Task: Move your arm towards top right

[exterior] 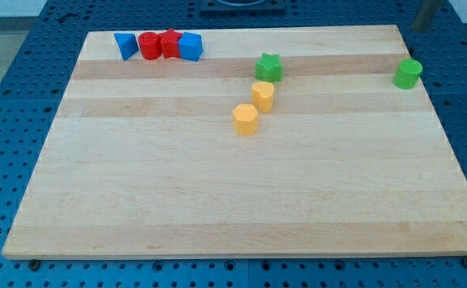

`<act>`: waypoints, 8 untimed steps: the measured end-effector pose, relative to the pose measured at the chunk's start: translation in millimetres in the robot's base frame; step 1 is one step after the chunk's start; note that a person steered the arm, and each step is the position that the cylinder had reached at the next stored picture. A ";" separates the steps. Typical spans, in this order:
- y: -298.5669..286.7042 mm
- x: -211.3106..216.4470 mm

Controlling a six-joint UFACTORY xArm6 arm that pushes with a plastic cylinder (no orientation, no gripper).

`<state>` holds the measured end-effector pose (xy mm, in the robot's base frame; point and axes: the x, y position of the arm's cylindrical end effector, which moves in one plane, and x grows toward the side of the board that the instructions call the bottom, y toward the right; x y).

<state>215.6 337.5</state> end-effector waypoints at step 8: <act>-108.2 44.9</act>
<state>260.5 229.3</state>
